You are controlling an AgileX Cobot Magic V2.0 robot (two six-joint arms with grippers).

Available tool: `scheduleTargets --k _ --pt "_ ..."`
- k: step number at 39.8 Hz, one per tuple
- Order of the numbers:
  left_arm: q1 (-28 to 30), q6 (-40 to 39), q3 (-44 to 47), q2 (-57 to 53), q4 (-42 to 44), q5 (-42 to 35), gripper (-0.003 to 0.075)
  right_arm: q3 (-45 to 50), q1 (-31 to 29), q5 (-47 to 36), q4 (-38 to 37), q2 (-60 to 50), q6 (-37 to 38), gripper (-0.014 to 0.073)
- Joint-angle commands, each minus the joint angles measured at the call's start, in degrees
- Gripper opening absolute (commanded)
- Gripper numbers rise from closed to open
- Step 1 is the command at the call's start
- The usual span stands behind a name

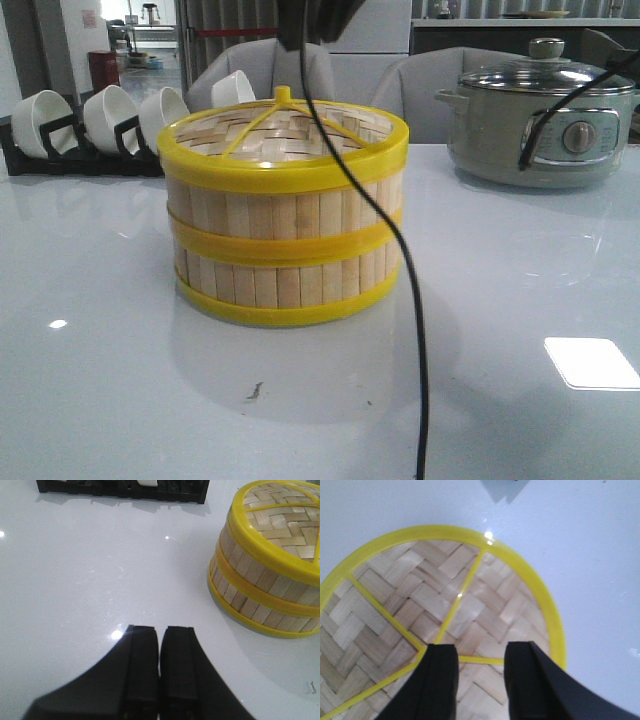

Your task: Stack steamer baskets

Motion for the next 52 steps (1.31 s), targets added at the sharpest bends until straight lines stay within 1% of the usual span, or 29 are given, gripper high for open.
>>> scheduleTargets --k 1,6,10,21,22,27,35,39,46,52 --pt "-0.1 -0.2 -1.8 -0.1 -0.1 -4.8 0.0086 -0.3 -2.7 -4.9 -1.7 -8.3 -0.1 0.0346" --pt "-0.1 -0.2 -1.8 -0.1 -0.1 -4.8 0.0086 5.7 -6.7 -8.6 -1.7 -15.5 -0.1 0.0346" --pt "-0.1 -0.2 -1.8 -0.1 -0.1 -4.8 0.0086 14.2 -11.3 -14.0 -1.7 -23.0 -0.1 0.0346" --pt "-0.1 -0.2 -1.8 -0.1 -0.1 -4.8 0.0086 47.3 -25.6 -35.4 -1.1 -48.1 -0.1 0.0346" --pt "-0.1 -0.2 -1.8 -0.1 -0.1 -4.8 0.0086 51.6 -26.9 -37.3 -1.1 -50.7 -0.1 0.0346" --pt "-0.1 -0.2 -1.8 -0.1 -0.1 -4.8 0.0086 66.3 -31.4 -45.1 -1.1 -61.8 -0.1 0.0345" --pt "-0.1 -0.2 -1.8 -0.1 -0.1 -4.8 0.0086 86.4 -34.3 -54.1 -1.1 -78.0 -0.1 0.0345" --pt "-0.1 -0.2 -1.8 -0.1 -0.1 -4.8 0.0086 94.6 -34.4 -56.5 -1.1 -84.0 -0.1 0.0345" --pt "-0.1 -0.2 -1.8 -0.1 -0.1 -4.8 0.0086 105.5 -34.4 -57.9 -1.1 -91.3 -0.1 0.0345" --pt "-0.1 -0.2 -1.8 -0.1 -0.1 -4.8 0.0086 111.0 -34.4 -59.1 -1.1 -95.2 -0.1 0.0345"
